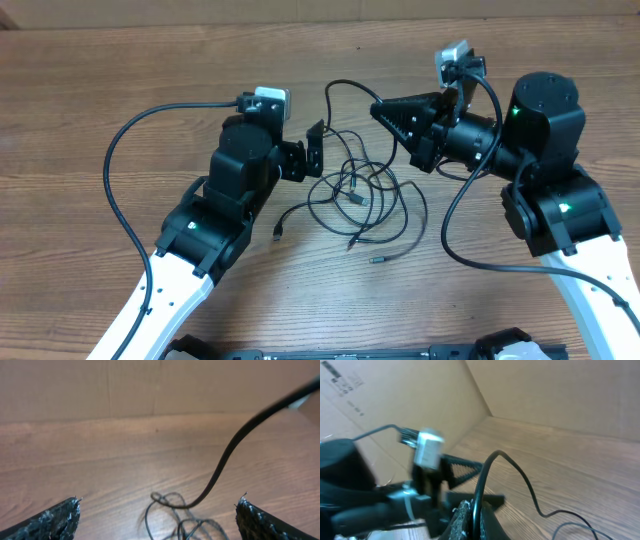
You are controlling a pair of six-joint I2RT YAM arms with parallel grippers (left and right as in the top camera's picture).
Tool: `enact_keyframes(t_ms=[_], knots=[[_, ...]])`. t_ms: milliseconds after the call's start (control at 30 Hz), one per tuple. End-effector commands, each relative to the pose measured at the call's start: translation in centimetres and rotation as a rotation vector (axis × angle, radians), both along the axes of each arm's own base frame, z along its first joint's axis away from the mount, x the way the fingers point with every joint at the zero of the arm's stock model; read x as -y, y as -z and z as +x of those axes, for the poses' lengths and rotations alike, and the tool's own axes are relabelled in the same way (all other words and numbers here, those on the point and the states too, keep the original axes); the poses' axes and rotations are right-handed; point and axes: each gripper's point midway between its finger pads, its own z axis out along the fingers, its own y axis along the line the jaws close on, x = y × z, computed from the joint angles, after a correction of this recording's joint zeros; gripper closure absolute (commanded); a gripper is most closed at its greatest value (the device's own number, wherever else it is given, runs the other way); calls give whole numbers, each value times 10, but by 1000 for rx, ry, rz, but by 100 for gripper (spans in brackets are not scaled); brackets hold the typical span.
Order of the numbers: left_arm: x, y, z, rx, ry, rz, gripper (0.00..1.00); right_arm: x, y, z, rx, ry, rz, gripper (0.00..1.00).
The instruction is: Untangle cables
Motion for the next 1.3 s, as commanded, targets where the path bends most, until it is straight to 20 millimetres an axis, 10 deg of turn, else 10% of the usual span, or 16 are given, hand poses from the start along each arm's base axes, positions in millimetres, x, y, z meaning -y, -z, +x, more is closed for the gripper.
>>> enact_keyframes(t_ms=[0, 567, 800, 1267], knots=[[2, 9, -6, -29, 41, 41, 0, -3, -13, -6, 26, -1, 3, 96], [66, 48, -48, -26, 655, 228, 16, -8, -9, -20, -16, -79, 15, 96], [71, 52, -42, -36, 703, 156, 0, 8, -7, -16, -36, -32, 12, 96], [21, 28, -42, 133, 902, -146, 0, 27, -4, -14, -73, -12, 23, 96]])
